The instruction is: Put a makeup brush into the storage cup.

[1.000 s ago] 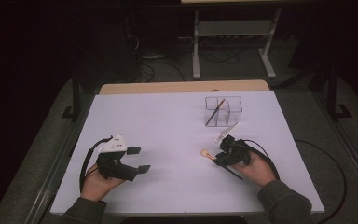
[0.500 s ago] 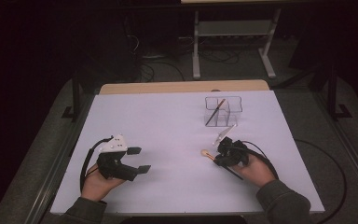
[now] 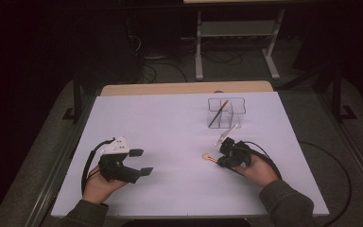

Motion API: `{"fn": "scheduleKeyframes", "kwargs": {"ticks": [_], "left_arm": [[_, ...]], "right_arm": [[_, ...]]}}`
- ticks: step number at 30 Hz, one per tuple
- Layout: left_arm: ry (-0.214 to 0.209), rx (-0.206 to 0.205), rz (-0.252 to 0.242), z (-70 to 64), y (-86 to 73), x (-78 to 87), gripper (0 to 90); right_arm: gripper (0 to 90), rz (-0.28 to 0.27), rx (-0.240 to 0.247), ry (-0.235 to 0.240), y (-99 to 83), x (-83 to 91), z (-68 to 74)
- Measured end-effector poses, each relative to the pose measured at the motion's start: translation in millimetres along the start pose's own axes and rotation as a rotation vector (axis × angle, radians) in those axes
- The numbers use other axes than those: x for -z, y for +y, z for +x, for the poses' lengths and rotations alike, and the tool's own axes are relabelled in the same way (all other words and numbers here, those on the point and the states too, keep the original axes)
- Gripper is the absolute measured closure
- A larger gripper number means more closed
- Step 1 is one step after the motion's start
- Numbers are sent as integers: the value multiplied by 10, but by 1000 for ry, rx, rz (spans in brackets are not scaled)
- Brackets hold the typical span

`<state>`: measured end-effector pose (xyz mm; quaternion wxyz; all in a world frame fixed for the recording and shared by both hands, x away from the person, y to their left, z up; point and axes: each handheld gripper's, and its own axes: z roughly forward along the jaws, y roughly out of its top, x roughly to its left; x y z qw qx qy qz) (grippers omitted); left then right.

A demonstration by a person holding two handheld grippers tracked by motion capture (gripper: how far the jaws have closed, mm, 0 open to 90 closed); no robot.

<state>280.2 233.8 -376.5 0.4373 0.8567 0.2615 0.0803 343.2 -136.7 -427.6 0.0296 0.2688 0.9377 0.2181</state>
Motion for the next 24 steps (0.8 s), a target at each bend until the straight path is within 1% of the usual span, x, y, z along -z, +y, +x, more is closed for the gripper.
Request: {"fn": "scheduleKeyframes", "kwargs": {"ticks": [2,4,6,7,12,15,18,19,22,23,24], "left_arm": [[1,-3,0,-2,3,0,239],[-2,-7,-2,-1,10,-2,239],[-3,-2,-5,-11,14,-12,239],[-5,-12,-2,-8,18,-16,239],[-6,-6,0,-16,15,-27,239],[-6,-5,0,-19,14,-29,239],[-10,-11,3,-33,20,-40,239],[-13,-7,0,-41,22,-45,239],[-18,-17,5,-62,40,-60,239],[-20,-22,3,-70,49,-73,239],[-24,-21,5,-79,55,-79,239]], "right_arm": [[833,1,0,5,2,1,-7],[833,-6,-17,20,-5,2,-28],[833,-7,-18,27,-6,4,-34],[833,-7,-19,28,-7,5,-36],[833,-13,-12,24,-10,15,-33],[833,-22,-8,29,-5,31,-19],[833,-38,-3,34,-6,60,-2],[833,-47,2,37,-9,78,1],[833,-72,-3,49,-20,140,11],[833,-72,-3,49,-20,140,11],[833,-96,-6,64,-26,182,18]]}}
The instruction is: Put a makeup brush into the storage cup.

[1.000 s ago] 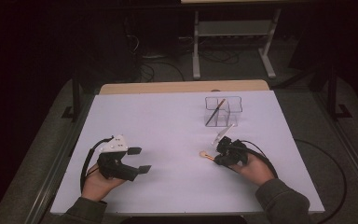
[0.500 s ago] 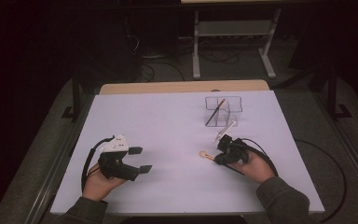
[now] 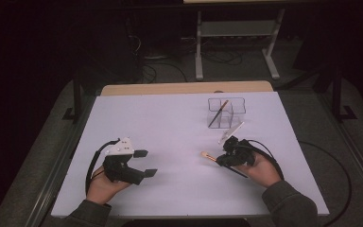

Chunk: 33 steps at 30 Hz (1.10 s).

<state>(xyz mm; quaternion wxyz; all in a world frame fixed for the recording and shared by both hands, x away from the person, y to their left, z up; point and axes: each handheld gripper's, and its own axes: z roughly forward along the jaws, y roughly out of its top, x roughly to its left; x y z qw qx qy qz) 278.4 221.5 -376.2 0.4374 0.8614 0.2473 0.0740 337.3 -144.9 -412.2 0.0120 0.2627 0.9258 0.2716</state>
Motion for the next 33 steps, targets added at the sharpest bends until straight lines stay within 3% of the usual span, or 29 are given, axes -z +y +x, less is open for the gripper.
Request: {"fn": "scheduleKeyframes", "kwargs": {"ticks": [12,19,33], "left_arm": [[-45,-39,4,-105,150,-127,243],[-68,-35,10,-119,236,-146,243],[-125,-75,10,-146,404,-189,238]], "right_arm": [[833,-85,53,34,52,220,136],[832,-99,82,48,103,280,234],[832,-138,153,93,243,387,408]]}}
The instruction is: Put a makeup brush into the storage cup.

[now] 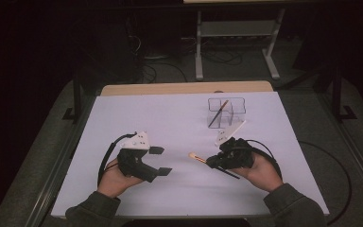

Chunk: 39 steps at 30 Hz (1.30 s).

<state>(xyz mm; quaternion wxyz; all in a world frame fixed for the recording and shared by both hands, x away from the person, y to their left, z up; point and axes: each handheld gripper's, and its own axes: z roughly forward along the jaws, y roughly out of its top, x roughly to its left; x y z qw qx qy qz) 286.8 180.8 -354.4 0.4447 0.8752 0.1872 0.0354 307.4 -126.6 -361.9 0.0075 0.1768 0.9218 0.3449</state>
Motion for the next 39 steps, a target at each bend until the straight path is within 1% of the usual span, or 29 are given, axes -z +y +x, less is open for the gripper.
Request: {"fn": "scheduleKeyframes", "kwargs": {"ticks": [3,6,8,11,12,14,15,16,21,22,23,24,26,27,28,29,30,31,34,36,37,38,39], "left_arm": [[-12,-6,8,-1,39,-31,240],[-24,-10,9,-15,76,-56,241],[-30,-19,12,-23,108,-77,242],[-40,-23,15,-31,141,-100,244],[-43,-31,16,-27,149,-105,244],[-49,-28,18,-38,169,-127,244],[-55,-38,22,-33,178,-133,243],[-61,-30,20,-38,182,-142,244],[-84,-42,34,-51,216,-188,254],[-91,-37,37,-54,218,-196,257],[-94,-44,41,-50,227,-202,261],[-99,-43,45,-55,232,-208,265],[-106,-58,54,-58,248,-222,277],[-111,-53,52,-66,252,-230,290],[-116,-58,61,-65,259,-233,290],[-119,-55,57,-75,267,-248,297],[-123,-69,65,-70,275,-250,310],[-132,-63,63,-79,284,-261,320],[-146,-77,77,-90,315,-287,343],[-163,-88,83,-89,331,-305,366],[-170,-83,84,-93,333,-318,379],[-169,-88,87,-85,337,-331,383],[-176,-81,89,-81,336,-337,382]], "right_arm": [[832,-4,20,7,50,3,38],[832,1,37,25,98,3,80],[832,-1,47,28,117,-2,99],[832,-2,59,43,145,-17,132],[832,-3,68,53,156,-27,148],[832,0,75,50,162,-29,158],[832,-1,76,54,168,-31,169],[832,-3,81,55,171,-33,174],[832,-5,90,64,193,-36,198],[832,-7,93,66,195,-35,200],[832,-9,94,68,200,-36,206],[832,-9,95,69,205,-36,211],[832,-9,104,70,214,-40,220],[832,-13,112,72,218,-43,221],[832,-13,112,72,218,-43,221],[832,-15,112,73,220,-44,223],[832,-16,113,78,221,-44,226],[832,-17,111,81,222,-44,230],[832,-23,122,88,228,-41,244],[832,-23,122,96,231,-40,256],[832,-24,122,100,232,-41,258],[832,-25,124,106,234,-42,259],[832,-24,127,103,236,-40,266]]}}
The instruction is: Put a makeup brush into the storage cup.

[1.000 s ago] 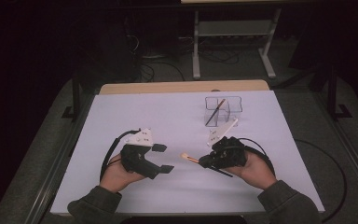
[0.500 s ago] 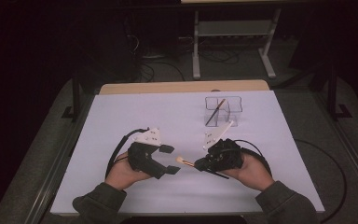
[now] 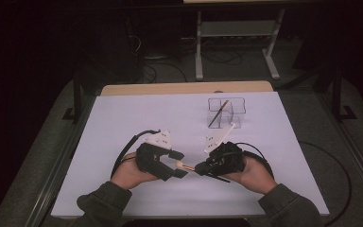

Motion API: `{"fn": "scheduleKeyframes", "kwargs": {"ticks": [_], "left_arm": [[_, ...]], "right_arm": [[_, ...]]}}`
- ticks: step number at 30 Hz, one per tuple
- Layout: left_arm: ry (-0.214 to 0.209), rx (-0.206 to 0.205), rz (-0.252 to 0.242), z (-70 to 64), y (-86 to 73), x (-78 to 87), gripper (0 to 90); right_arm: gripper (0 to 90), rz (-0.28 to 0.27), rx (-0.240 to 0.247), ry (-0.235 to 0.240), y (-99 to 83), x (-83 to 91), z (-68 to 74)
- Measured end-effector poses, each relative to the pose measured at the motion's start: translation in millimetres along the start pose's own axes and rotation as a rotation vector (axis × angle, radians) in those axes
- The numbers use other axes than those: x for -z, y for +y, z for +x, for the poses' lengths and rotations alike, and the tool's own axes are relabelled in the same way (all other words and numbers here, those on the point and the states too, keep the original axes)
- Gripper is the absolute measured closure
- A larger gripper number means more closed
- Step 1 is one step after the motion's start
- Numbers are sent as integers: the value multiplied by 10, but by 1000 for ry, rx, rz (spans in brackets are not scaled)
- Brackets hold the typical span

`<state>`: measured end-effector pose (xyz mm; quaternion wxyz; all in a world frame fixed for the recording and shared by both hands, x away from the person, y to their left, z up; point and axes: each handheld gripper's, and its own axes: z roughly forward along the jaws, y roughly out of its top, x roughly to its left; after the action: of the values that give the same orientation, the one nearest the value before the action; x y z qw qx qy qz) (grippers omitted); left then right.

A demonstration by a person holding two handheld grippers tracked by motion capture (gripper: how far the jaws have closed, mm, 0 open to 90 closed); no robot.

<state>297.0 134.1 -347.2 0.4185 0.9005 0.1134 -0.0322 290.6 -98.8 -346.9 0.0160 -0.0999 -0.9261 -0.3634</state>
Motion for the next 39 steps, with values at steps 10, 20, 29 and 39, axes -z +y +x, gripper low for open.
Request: {"fn": "scheduleKeyframes", "kwargs": {"ticks": [10,20,29,39], "left_arm": [[-48,-21,13,7,2,-36,498],[-83,-40,30,4,5,-61,599],[-103,-44,28,4,14,-68,654],[-117,-19,17,30,44,-90,659]], "right_arm": [[832,-7,19,21,12,3,34],[832,-2,28,27,13,-1,44],[833,8,37,27,21,-28,50],[833,8,46,27,32,-59,54]]}}
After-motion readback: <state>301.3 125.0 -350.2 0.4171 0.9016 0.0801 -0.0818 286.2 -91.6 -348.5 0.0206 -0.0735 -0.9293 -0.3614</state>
